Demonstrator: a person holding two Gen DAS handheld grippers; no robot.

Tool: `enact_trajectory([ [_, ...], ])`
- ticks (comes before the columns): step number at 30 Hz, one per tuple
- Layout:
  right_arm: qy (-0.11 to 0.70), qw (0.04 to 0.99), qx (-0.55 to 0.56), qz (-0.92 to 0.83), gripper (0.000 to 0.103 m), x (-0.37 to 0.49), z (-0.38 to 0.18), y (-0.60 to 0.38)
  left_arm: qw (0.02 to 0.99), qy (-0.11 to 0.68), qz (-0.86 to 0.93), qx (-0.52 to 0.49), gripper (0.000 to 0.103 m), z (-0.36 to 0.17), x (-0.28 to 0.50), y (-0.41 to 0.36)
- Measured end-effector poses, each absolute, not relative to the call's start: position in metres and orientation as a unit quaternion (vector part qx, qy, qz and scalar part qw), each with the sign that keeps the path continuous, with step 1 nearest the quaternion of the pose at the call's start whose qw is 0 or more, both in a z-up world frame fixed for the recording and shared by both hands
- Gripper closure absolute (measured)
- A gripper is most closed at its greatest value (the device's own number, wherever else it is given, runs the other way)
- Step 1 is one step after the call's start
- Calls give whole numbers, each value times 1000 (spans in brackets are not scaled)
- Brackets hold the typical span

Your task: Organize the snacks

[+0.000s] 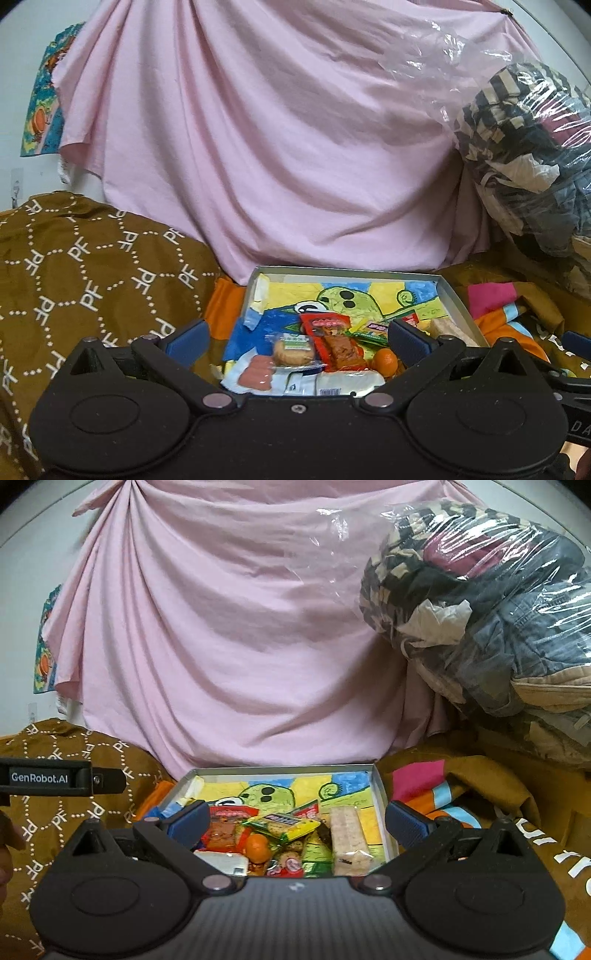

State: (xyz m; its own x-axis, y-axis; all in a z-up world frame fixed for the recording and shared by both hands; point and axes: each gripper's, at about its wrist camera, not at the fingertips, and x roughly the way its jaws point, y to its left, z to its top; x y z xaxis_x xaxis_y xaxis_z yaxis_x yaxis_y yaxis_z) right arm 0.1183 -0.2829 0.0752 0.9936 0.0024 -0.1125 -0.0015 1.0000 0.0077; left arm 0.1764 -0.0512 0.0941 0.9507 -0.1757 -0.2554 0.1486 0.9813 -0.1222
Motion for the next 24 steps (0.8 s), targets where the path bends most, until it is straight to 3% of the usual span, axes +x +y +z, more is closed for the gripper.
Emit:
enact_trajectory([
  [24, 132, 991, 4, 23, 0, 48, 43, -253, 982, 182, -48, -35, 1, 51, 91, -1],
])
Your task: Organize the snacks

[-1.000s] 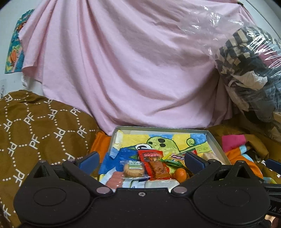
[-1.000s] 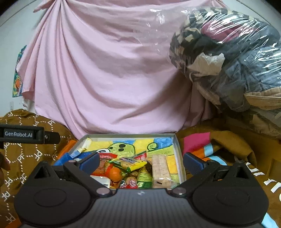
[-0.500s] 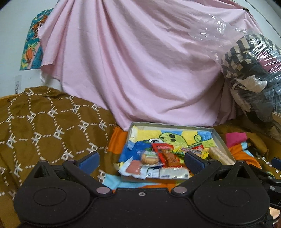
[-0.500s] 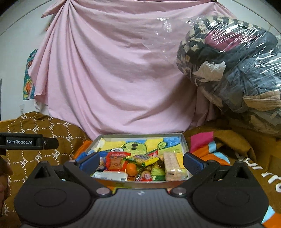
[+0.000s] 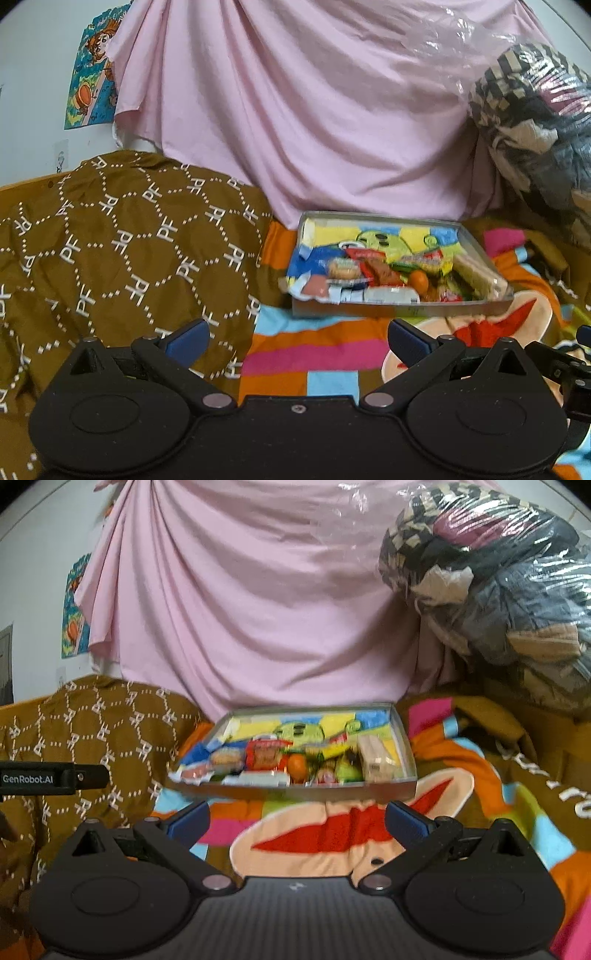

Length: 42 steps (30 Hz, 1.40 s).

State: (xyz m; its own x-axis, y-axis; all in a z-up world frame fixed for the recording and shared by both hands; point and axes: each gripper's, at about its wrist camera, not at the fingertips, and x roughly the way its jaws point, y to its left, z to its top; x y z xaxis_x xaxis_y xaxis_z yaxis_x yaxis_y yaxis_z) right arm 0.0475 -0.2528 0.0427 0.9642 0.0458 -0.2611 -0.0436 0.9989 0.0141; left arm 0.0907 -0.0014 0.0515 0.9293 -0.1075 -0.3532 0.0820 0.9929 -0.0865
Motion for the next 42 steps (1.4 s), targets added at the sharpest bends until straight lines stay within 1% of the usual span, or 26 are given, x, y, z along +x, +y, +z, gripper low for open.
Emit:
enact_trajectory([
  [7, 155, 988, 3, 20, 0, 38, 29, -249, 979, 197, -50, -31, 1, 38, 82, 1],
  [17, 168, 986, 0, 16, 0, 37, 23, -245, 975, 216, -51, -32, 1, 25, 79, 2],
  [42, 174, 985, 0, 17, 0, 36, 21, -245, 974, 220, -51, -32, 1, 23, 77, 2],
])
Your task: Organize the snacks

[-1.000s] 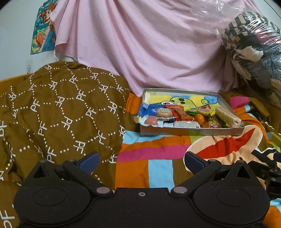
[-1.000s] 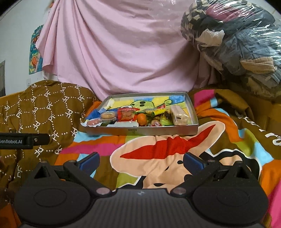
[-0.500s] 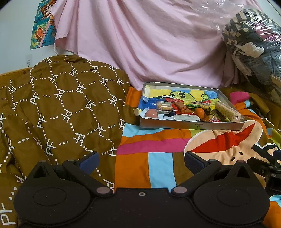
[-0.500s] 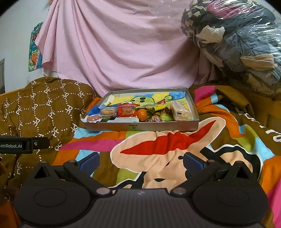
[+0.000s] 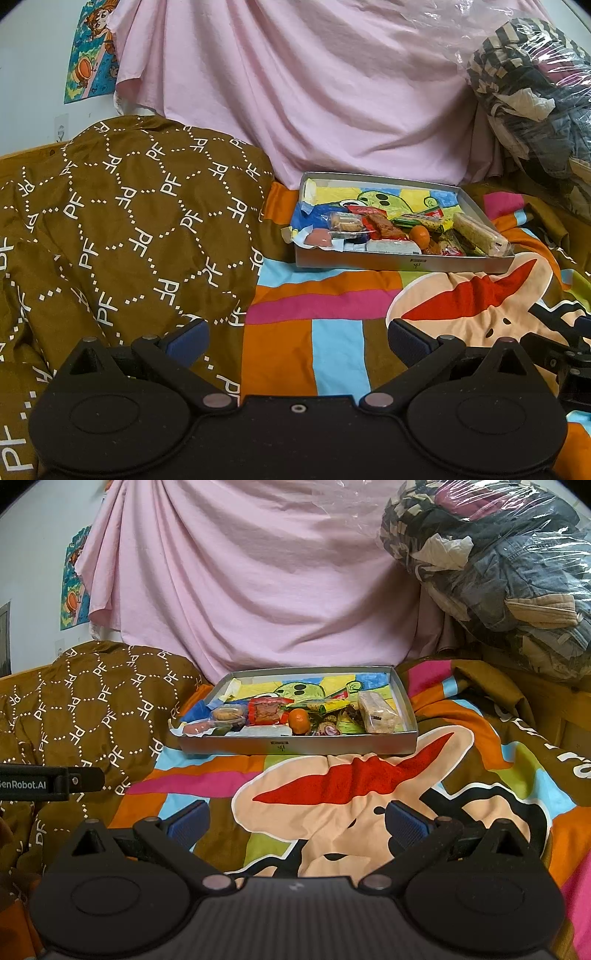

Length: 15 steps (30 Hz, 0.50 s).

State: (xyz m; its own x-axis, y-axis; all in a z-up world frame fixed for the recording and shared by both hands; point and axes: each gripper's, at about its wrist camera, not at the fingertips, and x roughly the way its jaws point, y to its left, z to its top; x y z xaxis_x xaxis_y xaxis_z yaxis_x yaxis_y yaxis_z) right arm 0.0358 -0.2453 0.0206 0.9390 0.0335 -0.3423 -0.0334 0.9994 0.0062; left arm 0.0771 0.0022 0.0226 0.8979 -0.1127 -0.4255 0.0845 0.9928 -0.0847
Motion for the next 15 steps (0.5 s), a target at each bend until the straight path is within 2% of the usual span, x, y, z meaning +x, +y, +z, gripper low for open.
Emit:
enact_trajectory([
  [6, 175, 984, 0, 18, 0, 35, 20, -246, 974, 227, -12, 15, 1, 22, 75, -9],
  [15, 173, 985, -3, 20, 0, 33, 18, -246, 970, 241, -14, 6, 1, 20, 77, -8],
])
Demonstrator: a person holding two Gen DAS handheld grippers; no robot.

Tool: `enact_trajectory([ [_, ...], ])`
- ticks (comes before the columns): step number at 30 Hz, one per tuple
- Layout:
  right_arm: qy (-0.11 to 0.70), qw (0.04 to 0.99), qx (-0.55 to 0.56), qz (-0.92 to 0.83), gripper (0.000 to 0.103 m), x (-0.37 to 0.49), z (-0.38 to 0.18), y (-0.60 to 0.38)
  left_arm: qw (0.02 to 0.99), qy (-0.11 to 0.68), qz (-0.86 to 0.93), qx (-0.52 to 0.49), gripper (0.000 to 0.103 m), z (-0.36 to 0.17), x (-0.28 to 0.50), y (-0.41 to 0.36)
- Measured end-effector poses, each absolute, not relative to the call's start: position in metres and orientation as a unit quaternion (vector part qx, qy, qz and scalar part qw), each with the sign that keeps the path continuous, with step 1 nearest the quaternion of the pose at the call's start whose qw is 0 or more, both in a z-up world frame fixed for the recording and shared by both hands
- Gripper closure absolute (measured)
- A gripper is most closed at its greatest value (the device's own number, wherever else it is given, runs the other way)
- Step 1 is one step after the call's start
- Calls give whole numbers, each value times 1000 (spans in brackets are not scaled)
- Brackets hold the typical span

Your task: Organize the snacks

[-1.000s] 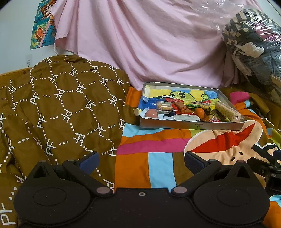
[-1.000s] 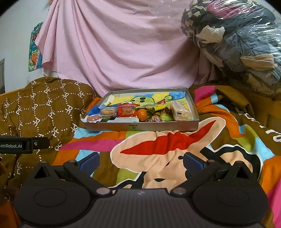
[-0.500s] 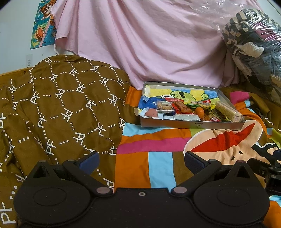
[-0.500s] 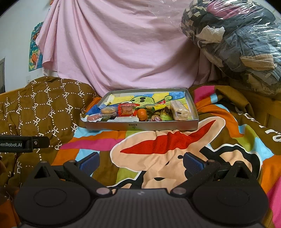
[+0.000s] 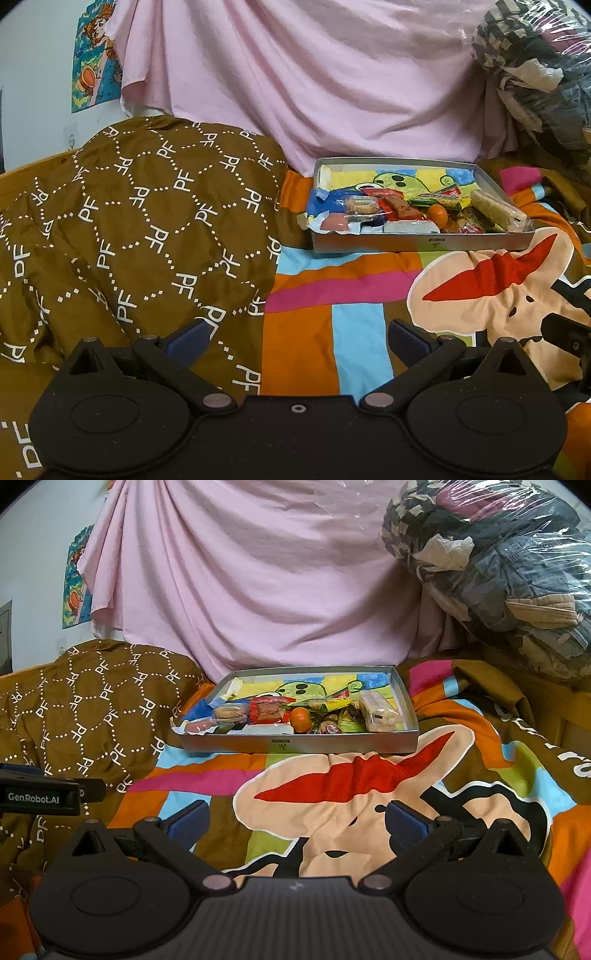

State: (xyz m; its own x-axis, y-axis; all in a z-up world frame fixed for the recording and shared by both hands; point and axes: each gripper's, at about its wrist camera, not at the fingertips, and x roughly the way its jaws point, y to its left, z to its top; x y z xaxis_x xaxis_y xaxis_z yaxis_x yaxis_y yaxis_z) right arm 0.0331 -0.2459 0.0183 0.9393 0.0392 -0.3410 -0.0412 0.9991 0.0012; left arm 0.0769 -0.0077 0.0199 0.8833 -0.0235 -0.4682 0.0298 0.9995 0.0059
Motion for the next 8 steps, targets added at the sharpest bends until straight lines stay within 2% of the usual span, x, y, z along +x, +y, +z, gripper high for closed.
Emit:
enact_trajectory([
  [8, 174, 985, -3, 20, 0, 33, 18, -246, 970, 243, -12, 4, 1, 20, 77, -7],
])
